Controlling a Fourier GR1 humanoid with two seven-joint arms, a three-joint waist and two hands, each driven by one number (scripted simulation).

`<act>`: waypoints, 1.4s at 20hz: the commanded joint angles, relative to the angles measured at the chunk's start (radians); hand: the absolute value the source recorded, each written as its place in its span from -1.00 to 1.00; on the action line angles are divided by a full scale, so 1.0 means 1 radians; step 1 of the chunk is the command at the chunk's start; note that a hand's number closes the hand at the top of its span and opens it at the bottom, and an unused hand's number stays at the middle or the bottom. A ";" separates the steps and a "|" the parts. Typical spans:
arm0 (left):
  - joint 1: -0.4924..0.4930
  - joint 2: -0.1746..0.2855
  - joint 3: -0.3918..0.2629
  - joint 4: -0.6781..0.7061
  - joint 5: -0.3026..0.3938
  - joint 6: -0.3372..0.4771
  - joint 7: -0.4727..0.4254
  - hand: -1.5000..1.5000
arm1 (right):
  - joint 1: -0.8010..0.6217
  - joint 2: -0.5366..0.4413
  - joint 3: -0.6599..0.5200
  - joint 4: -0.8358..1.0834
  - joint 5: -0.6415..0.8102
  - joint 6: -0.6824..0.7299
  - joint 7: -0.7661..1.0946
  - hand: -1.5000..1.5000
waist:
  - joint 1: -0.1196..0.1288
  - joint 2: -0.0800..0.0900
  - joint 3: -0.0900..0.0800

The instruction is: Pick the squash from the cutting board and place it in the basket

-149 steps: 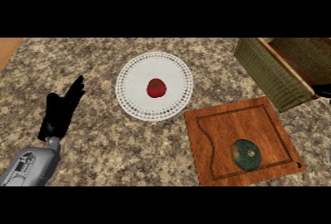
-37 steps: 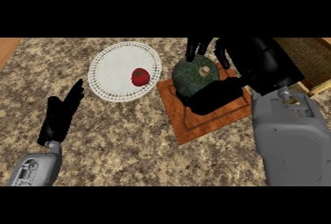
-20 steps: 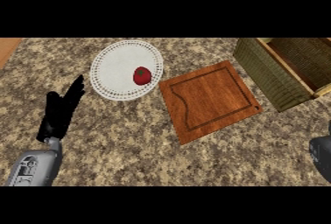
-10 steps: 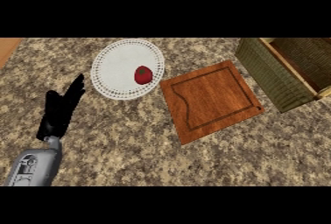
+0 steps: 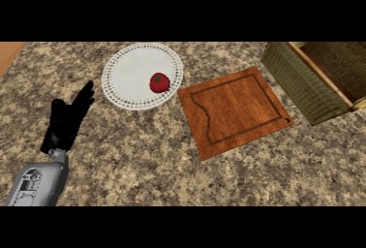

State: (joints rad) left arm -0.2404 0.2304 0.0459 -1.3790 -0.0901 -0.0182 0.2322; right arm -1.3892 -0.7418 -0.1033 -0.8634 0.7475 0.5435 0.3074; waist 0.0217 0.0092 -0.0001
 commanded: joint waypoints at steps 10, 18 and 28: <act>0.036 -0.025 -0.012 -0.060 -0.016 0.011 0.011 0.00 | 0.056 -0.014 0.001 0.276 0.072 -0.149 -0.292 1.00 | 0.003 -0.005 0.000; -0.025 0.001 0.026 0.066 0.000 -0.026 -0.040 0.00 | 0.066 0.025 -0.121 0.470 -0.009 -0.186 -0.280 -1.00 | 0.007 0.005 0.000; -0.006 -0.065 -0.024 0.051 -0.057 0.036 -0.047 0.00 | 0.082 0.005 -0.259 0.497 -0.107 -0.374 -0.379 -1.00 | 0.007 0.006 0.001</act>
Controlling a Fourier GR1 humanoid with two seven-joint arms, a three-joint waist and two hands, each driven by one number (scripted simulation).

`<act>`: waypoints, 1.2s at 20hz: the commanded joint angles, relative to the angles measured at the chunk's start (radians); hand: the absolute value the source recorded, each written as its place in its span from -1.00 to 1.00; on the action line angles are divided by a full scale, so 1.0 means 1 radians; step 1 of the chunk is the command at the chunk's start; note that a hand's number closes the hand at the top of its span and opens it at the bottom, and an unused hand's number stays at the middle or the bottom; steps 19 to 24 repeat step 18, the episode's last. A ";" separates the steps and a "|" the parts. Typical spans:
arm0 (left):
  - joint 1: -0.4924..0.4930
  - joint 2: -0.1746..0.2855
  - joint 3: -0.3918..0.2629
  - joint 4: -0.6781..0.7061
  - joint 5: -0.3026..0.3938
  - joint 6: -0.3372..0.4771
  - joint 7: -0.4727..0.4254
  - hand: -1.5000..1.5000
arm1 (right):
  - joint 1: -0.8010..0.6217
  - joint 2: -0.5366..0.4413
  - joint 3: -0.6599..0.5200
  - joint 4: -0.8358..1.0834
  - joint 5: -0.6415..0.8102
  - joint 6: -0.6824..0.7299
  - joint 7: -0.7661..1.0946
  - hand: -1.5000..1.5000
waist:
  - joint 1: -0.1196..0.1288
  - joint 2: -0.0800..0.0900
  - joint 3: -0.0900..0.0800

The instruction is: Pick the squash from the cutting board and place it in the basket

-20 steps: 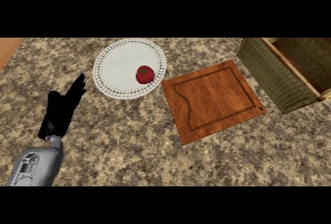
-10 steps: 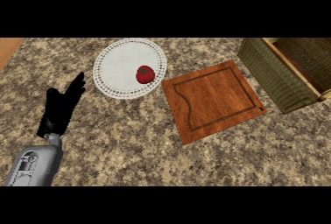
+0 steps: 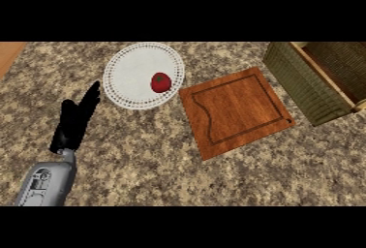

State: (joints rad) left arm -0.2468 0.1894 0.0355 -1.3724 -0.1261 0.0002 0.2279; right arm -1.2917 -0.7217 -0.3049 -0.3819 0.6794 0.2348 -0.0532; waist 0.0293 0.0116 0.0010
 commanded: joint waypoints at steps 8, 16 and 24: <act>0.015 0.006 0.011 0.000 0.004 -0.011 -0.015 0.00 | 0.003 -0.170 -0.172 0.056 -0.104 -0.147 0.032 -1.00 | -0.005 0.000 0.000; -0.029 0.033 0.048 0.026 0.017 -0.020 -0.001 0.00 | 0.123 -0.379 -0.259 0.148 -0.172 -0.007 -0.045 -1.00 | -0.013 0.003 0.002; 0.014 0.017 0.016 -0.029 0.002 -0.016 0.001 0.00 | 0.177 -0.439 -0.314 0.185 -0.212 -0.005 -0.095 -1.00 | -0.002 0.009 0.005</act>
